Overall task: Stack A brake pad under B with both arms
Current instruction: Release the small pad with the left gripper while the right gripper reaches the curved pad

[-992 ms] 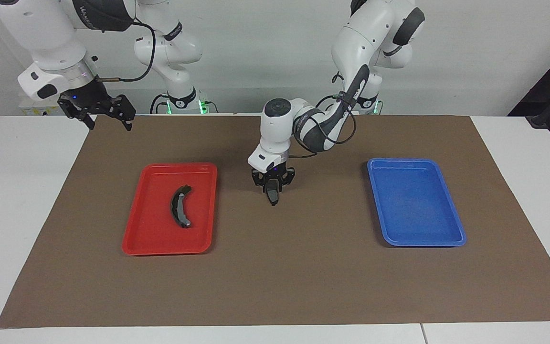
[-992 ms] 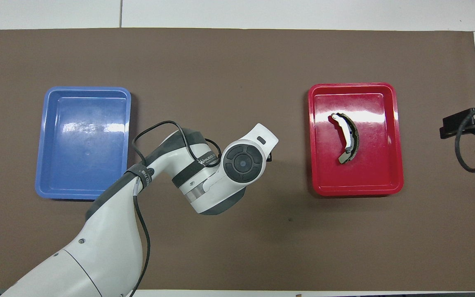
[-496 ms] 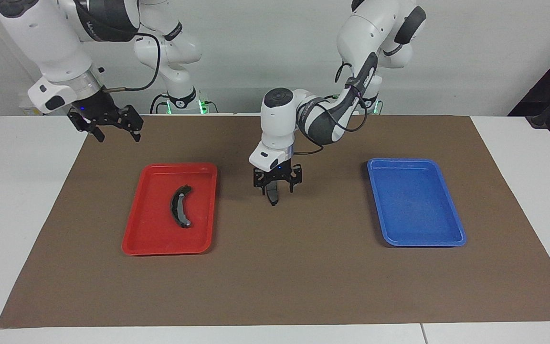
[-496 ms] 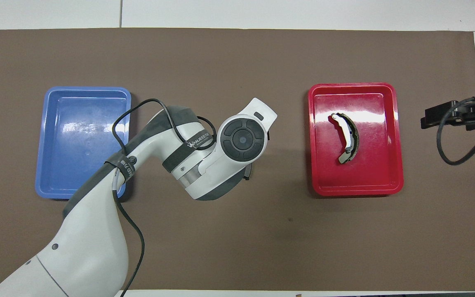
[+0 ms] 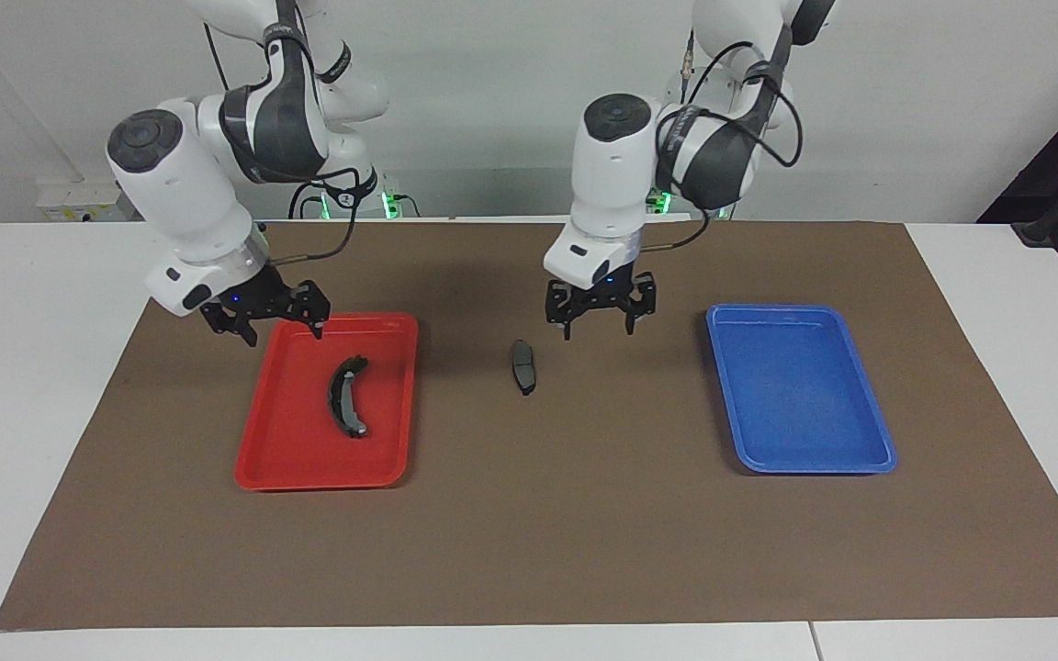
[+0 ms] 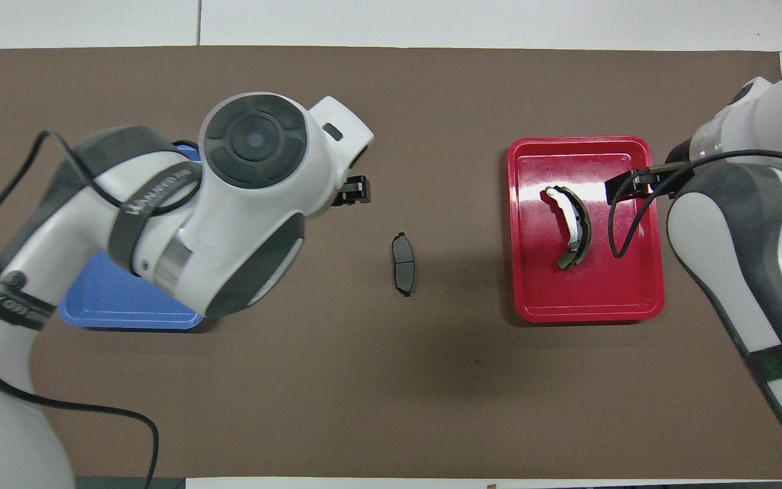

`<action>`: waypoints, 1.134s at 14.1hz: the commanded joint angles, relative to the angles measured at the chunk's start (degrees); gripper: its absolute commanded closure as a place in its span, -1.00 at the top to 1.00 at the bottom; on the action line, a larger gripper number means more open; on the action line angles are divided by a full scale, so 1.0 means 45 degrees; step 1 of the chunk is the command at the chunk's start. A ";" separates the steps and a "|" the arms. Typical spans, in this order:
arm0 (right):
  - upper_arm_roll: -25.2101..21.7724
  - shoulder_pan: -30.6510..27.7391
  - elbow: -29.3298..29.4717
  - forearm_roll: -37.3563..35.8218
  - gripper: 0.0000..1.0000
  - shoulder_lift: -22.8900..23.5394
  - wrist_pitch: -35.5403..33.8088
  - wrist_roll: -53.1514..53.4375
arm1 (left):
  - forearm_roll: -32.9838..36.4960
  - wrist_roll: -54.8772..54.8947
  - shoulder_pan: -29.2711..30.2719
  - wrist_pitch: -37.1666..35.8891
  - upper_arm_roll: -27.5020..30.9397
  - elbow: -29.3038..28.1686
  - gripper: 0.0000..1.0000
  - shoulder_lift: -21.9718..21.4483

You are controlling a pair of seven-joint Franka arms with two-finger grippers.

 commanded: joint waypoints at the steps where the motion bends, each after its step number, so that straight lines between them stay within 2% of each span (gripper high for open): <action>1: -0.0034 0.0300 -0.1490 0.0253 0.99 -0.0031 0.1841 -0.0435 | -0.1091 0.2391 0.0516 -0.0991 0.1441 -0.0075 0.98 -0.0998; 2: -0.0034 0.0379 -0.2018 0.0253 0.99 0.0027 0.2584 -0.0435 | -0.1248 0.3346 0.0556 -0.1284 0.2144 -0.0094 0.98 -0.1311; 5: -0.0034 0.0419 -0.2121 0.0253 0.99 0.0728 0.3060 -0.0454 | -0.1367 0.4759 0.1256 -0.1658 0.3184 -0.0114 0.98 -0.1918; 8: -0.0014 0.0478 -0.2121 0.0253 0.88 0.1374 0.3216 -0.0376 | -0.1348 0.5443 0.2038 -0.2204 0.3225 -0.0211 0.98 -0.2504; 10: -0.0014 0.0478 -0.2121 0.0253 0.82 0.1706 0.3527 -0.0357 | -0.1348 0.5563 0.2254 -0.2109 0.3225 -0.0309 0.98 -0.2545; 16: -0.0014 0.0634 -0.2335 0.0273 0.62 0.1941 0.3647 -0.0259 | -0.1348 0.5622 0.2372 -0.2088 0.3167 -0.0407 0.98 -0.2662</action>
